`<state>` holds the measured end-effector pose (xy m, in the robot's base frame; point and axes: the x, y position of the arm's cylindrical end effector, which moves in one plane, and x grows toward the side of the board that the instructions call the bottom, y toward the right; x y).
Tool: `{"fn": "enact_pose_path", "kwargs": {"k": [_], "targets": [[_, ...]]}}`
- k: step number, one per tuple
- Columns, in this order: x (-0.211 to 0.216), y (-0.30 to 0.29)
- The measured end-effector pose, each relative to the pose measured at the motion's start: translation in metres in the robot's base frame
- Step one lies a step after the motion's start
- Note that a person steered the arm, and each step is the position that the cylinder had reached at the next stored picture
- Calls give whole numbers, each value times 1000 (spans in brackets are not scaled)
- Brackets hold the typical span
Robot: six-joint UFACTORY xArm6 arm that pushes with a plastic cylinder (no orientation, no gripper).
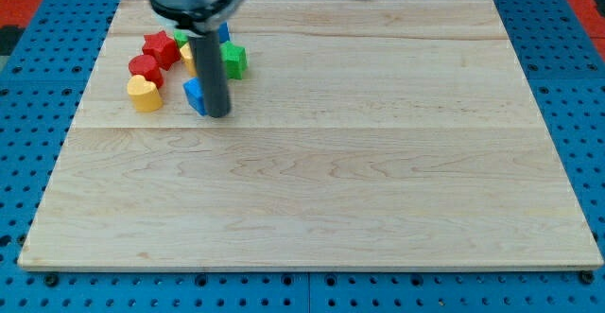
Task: Slightly push the blue triangle into the green blocks
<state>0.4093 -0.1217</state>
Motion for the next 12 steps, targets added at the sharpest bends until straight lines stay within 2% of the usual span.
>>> {"fn": "enact_pose_path", "kwargs": {"k": [1,2,3,4,5,7,8,9,10,11,12], "targets": [[-2,3],[-2,100],[-45,174],[-96,205],[-114,206],[-203,205],[-216,139],[-214,55],[-185,18],[-158,9],[-182,7]]}}
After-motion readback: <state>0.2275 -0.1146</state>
